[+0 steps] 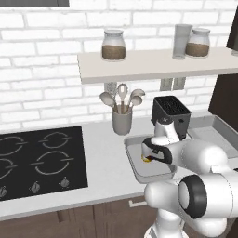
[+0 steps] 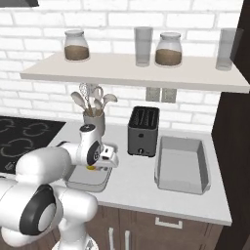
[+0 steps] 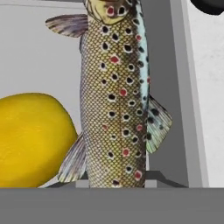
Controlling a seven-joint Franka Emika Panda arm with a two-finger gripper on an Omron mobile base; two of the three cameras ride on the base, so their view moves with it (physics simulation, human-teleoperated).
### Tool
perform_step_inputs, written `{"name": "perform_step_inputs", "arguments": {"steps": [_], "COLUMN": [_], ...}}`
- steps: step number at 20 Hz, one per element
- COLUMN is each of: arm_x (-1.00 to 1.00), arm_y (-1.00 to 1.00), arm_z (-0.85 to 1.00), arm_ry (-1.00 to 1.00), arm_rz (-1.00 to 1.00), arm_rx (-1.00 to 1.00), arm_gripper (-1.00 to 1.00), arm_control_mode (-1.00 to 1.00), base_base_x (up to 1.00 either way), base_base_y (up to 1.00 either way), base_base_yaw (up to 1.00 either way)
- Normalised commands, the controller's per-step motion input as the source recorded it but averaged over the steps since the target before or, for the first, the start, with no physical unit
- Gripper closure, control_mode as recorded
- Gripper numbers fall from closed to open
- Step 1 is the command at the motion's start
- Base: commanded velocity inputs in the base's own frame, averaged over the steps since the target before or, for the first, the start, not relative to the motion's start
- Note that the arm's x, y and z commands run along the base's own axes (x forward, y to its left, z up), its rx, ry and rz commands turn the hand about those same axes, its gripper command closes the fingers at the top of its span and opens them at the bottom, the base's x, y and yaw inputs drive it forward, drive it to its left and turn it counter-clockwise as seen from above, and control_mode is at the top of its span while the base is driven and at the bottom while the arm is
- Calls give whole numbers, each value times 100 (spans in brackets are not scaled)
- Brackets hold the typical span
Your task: Place one lemon and one fish in each tupperware on the nearby counter, to pack two identical lunches.
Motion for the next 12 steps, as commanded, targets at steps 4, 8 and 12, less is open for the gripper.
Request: {"name": "perform_step_inputs", "arguments": {"steps": [4,8,12], "arm_x": [0,-14,-40], "arm_y": [3,36,20], "arm_z": [-31,-11,4], "arm_ry": [-1,-6,-9], "arm_rz": [0,0,0], "arm_rx": [0,-3,-2], "arm_gripper": [100,-100,-100], "arm_control_mode": [-100,-100,-100], "base_base_x": [0,0,0], "base_base_y": [0,0,0], "base_base_yaw": [0,0,0]}}
